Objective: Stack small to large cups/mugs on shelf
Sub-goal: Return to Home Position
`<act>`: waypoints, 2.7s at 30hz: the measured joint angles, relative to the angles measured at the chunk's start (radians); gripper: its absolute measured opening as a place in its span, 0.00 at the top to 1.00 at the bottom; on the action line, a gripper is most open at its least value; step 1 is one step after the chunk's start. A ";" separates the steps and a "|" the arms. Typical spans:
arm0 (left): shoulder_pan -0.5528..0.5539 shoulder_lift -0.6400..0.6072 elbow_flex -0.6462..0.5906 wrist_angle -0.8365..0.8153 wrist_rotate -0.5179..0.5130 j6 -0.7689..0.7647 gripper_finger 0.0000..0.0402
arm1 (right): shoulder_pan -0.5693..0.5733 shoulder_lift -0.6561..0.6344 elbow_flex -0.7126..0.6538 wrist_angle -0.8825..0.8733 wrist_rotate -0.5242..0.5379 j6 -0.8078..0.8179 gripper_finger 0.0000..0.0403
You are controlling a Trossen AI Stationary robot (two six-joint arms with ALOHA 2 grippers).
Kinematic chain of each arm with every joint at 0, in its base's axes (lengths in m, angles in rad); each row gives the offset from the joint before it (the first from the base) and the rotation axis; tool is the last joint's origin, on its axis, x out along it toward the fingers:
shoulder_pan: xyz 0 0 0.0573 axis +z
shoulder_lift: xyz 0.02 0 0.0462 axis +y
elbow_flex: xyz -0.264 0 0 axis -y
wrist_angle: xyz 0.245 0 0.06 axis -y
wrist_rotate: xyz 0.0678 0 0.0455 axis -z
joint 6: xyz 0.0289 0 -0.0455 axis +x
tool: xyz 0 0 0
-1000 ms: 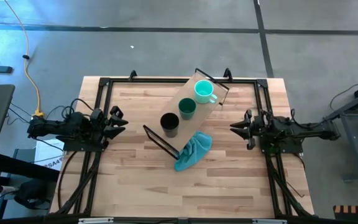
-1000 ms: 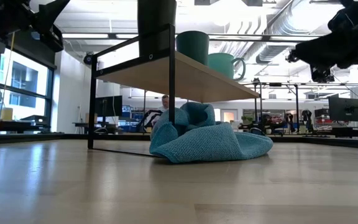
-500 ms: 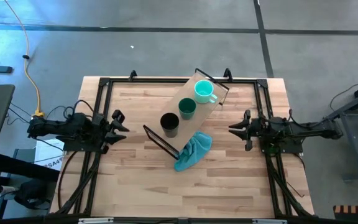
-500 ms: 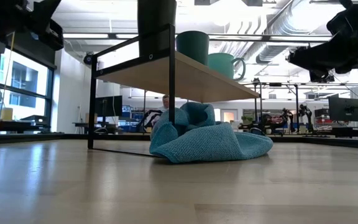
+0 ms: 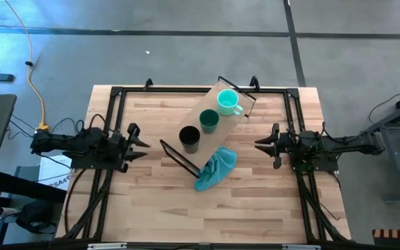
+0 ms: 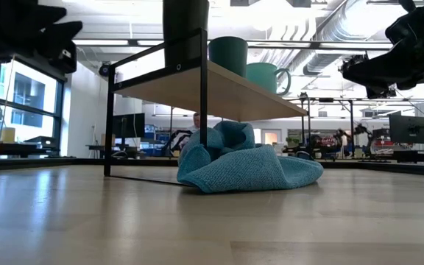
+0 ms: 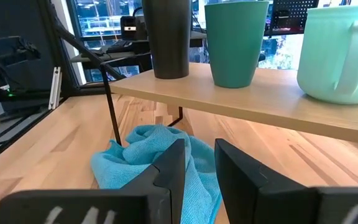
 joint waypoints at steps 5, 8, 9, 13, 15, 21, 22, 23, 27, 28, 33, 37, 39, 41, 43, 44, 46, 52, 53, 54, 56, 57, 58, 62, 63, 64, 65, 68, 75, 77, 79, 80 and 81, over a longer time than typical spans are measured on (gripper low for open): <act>0.000 0.000 -0.001 -0.023 -0.115 0.058 0.68 | 0.000 0.000 0.000 0.000 0.000 0.020 0.80; 0.000 0.000 -0.001 -0.040 -0.125 0.062 0.68 | 0.000 0.000 0.000 0.000 0.000 0.042 0.80; 0.000 0.000 -0.001 -0.048 -0.126 0.062 0.68 | 0.000 0.000 0.000 0.000 0.000 0.046 0.80; 0.000 0.000 -0.001 -0.067 -0.125 0.065 0.68 | 0.000 0.000 0.000 0.000 0.000 0.040 0.80; 0.000 0.000 -0.001 -0.081 -0.132 0.073 0.68 | 0.000 0.000 0.000 0.000 0.000 0.028 0.80; 0.000 0.000 -0.001 -0.128 -0.163 0.108 0.68 | 0.000 0.000 0.000 0.000 0.000 0.031 0.80; 0.000 0.000 -0.001 -0.127 -0.164 0.118 0.68 | 0.000 0.000 0.000 0.000 0.000 0.031 0.80; 0.000 0.000 -0.001 -0.127 -0.167 0.128 0.68 | 0.000 0.000 0.000 0.000 0.000 0.031 0.80; 0.001 0.000 -0.001 -0.125 -0.183 0.157 0.68 | 0.000 0.000 0.000 0.000 0.000 0.034 0.80; 0.001 0.000 -0.001 -0.126 -0.183 0.164 0.68 | 0.000 0.000 0.000 0.000 0.000 0.034 0.80; 0.001 0.000 -0.001 -0.125 -0.183 0.169 0.68 | 0.000 0.000 0.000 0.000 0.001 0.034 0.80; 0.001 0.000 -0.001 -0.124 -0.182 0.169 0.68 | 0.000 0.000 0.000 0.000 0.001 0.034 0.80; 0.001 0.000 -0.001 -0.124 -0.183 0.169 0.68 | 0.000 0.000 0.000 0.000 0.001 0.034 0.80; 0.001 0.000 -0.001 -0.124 -0.182 0.169 0.68 | 0.000 0.000 0.000 0.000 0.001 0.034 0.80; 0.001 0.000 -0.001 -0.124 -0.182 0.168 0.68 | 0.000 0.000 0.000 0.000 0.001 0.034 0.80; 0.001 0.000 -0.001 -0.124 -0.182 0.168 0.68 | 0.000 0.000 0.000 0.000 0.001 0.034 0.80; 0.001 0.000 -0.001 -0.124 -0.182 0.168 0.68 | 0.000 0.000 0.000 0.000 0.001 0.034 0.80; 0.001 0.000 -0.001 -0.124 -0.182 0.168 0.68 | 0.000 0.000 0.000 0.000 0.001 0.034 0.80; 0.000 0.000 -0.001 -0.124 -0.182 0.168 0.68 | 0.000 0.000 0.000 0.000 0.001 0.034 0.80; 0.001 0.000 -0.001 -0.124 -0.182 0.168 0.68 | 0.000 0.000 0.000 0.000 0.001 0.034 0.80; 0.001 0.000 -0.001 -0.124 -0.182 0.168 0.68 | 0.000 0.000 0.000 0.000 0.001 0.034 0.80; 0.001 0.000 -0.001 -0.124 -0.182 0.168 0.68 | 0.000 0.000 0.000 0.000 0.002 0.034 0.80; 0.000 0.000 -0.001 -0.124 -0.182 0.168 0.68 | 0.000 0.000 0.000 0.000 0.001 0.034 0.80; 0.001 0.000 -0.001 -0.124 -0.182 0.168 0.68 | 0.000 0.000 0.000 0.000 0.001 0.034 0.80; 0.001 0.000 -0.001 -0.124 -0.182 0.168 0.68 | 0.000 0.000 0.000 0.000 0.002 0.034 0.80; 0.001 0.000 -0.001 -0.124 -0.182 0.168 0.68 | 0.000 0.000 0.000 0.000 0.002 0.034 0.80; 0.000 0.000 -0.001 -0.124 -0.182 0.168 0.68 | 0.000 0.000 0.000 0.000 0.002 0.034 0.80; 0.001 0.000 -0.001 -0.124 -0.182 0.168 0.68 | 0.000 0.000 0.000 0.000 0.002 0.034 0.80; 0.001 0.000 -0.001 -0.124 -0.181 0.168 0.68 | 0.000 0.000 0.000 0.000 0.001 0.034 0.80; 0.000 0.000 -0.001 -0.124 -0.181 0.168 0.68 | 0.000 0.000 0.000 0.000 0.002 0.034 0.80; 0.001 0.000 -0.001 -0.124 -0.181 0.168 0.68 | 0.000 0.000 0.000 0.000 0.002 0.034 0.80; 0.001 0.000 -0.001 -0.124 -0.181 0.168 0.68 | 0.000 0.000 0.000 0.000 0.002 0.034 0.80; 0.001 0.000 -0.001 -0.124 -0.181 0.168 0.68 | 0.000 0.000 0.000 0.000 0.002 0.034 0.80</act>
